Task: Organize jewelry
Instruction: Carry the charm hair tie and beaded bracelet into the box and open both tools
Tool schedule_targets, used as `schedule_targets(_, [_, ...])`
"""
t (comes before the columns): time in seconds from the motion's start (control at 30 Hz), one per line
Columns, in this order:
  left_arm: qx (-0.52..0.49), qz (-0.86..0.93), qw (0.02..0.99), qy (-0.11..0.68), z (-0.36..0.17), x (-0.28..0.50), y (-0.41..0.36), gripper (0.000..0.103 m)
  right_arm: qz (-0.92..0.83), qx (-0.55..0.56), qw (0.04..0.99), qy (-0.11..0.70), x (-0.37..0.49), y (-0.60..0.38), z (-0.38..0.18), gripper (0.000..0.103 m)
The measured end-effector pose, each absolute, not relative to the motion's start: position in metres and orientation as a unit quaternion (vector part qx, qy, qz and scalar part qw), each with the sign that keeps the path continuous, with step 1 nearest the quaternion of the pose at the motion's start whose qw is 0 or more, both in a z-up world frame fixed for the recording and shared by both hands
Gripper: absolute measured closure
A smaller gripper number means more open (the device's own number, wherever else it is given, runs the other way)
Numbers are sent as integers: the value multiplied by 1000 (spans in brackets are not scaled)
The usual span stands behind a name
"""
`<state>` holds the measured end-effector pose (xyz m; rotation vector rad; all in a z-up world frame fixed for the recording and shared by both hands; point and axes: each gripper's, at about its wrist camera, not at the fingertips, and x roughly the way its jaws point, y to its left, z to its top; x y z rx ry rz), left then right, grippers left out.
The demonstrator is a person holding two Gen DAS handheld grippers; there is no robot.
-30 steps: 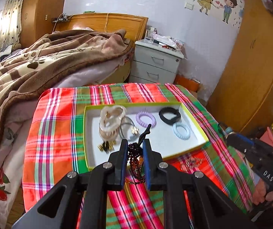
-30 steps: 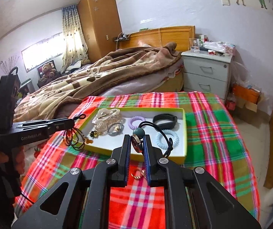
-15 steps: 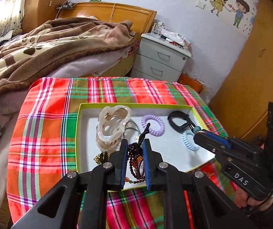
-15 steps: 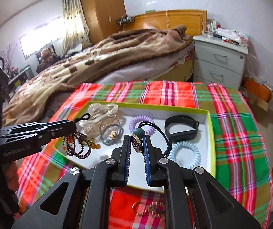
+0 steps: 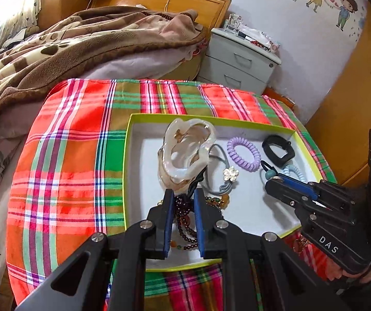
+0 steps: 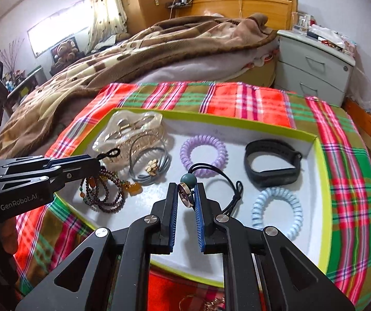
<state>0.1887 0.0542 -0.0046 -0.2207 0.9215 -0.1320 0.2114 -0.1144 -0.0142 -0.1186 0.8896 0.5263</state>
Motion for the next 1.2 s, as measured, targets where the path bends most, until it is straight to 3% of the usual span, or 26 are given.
schedule_targets(0.47, [-116, -54, 884, 450, -9, 186, 63, 86, 258, -71, 855, 443, 215, -104, -22, 90])
schedule_targets(0.57, [-113, -49, 884, 451, -9, 185, 63, 80, 257, -73, 855, 444, 216, -103, -22, 89])
schedule_targets(0.87, [-104, -46, 885, 452, -9, 184, 61, 76, 255, -74, 858, 440, 214, -101, -21, 89])
schedule_targets(1.1, [-100, -47, 887, 449, -5, 180, 57, 68, 251, -66, 864, 432, 212, -105, -16, 76])
schedule_targets(1.2, [-100, -46, 889, 445, -2, 177, 57, 64, 247, -61, 867, 429, 210, -107, -13, 76])
